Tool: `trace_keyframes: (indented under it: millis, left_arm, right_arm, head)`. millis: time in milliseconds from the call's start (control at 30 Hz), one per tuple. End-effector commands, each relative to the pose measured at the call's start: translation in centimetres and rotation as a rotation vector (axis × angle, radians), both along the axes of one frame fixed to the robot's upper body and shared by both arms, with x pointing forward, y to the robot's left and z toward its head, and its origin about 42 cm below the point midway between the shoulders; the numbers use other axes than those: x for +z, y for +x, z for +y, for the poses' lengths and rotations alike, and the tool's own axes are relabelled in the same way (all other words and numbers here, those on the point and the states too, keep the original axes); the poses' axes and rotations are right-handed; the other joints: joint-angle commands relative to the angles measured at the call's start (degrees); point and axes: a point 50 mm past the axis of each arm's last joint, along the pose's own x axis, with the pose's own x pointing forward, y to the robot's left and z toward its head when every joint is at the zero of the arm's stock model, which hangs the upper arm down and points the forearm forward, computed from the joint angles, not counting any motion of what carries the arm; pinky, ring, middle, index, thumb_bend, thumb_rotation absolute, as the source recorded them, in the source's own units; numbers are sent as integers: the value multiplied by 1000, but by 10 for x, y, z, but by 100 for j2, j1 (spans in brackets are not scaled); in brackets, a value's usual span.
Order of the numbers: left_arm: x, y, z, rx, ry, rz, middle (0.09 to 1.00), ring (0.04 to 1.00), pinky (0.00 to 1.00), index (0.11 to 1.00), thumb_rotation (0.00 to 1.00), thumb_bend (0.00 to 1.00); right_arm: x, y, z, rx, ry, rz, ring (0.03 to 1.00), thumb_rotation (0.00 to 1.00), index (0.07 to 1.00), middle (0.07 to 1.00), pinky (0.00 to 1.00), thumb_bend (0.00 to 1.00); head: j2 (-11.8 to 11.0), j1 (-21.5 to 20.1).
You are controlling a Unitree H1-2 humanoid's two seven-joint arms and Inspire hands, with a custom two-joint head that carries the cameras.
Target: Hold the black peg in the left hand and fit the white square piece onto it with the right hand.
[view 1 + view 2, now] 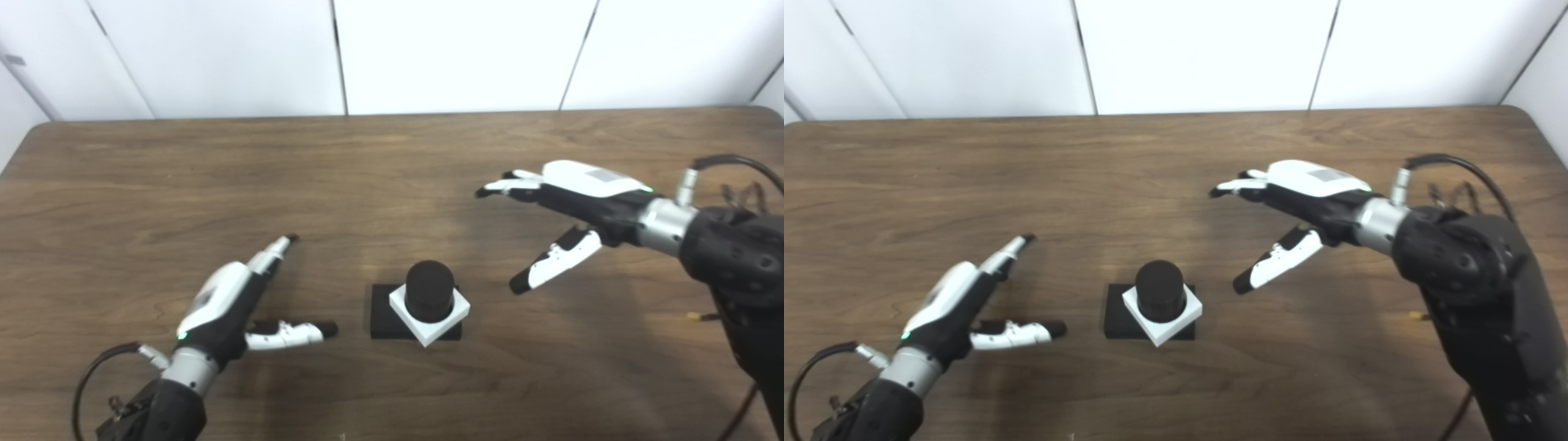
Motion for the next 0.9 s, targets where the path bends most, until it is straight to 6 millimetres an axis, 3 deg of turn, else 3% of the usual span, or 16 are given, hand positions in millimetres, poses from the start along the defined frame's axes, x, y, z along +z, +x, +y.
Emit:
trace_keyframes:
  millis: [0, 100, 267, 433, 533, 633, 867]
  left_arm:
    - [7, -1, 0, 36, -112, -137, 943, 948, 914, 999, 610, 1000]
    - [5, -4, 0, 75, -250, -233, 926, 937, 947, 979, 615, 984]
    - [-7, -5, 3, 112, -457, -325, 926, 915, 858, 949, 718, 855]
    - [-20, -9, 7, 176, -525, -302, 939, 932, 914, 942, 921, 821]
    - [-26, -14, 4, 224, -612, -284, 939, 938, 931, 942, 974, 769]
    - [-31, -19, 4, 244, -678, -277, 931, 931, 929, 939, 998, 731]
    - [-41, -25, 2, 278, -754, -258, 941, 945, 941, 948, 960, 758]
  right_arm:
    - [8, 0, -14, -47, 16, -62, 998, 855, 940, 938, 835, 774]
    - [-1, -4, -23, -91, 52, -67, 981, 917, 936, 933, 812, 732]
    - [-25, -16, -34, -230, 261, -58, 952, 982, 927, 934, 866, 663]
    - [-70, -42, -22, -391, 681, -93, 902, 990, 917, 936, 819, 485]
    - [-90, -57, -15, -495, 912, -70, 955, 1000, 945, 970, 908, 468]
    - [-104, -74, -10, -604, 1059, -28, 987, 1000, 975, 989, 981, 517]
    - [-119, -95, 1, -689, 1143, -32, 994, 1000, 968, 995, 987, 498]
  head:
    - [-1, 10]
    - [-25, 5]
    - [-68, -82]
    - [-111, -152]
    - [-135, -194]
    - [-195, -354]
    - [-293, -522]
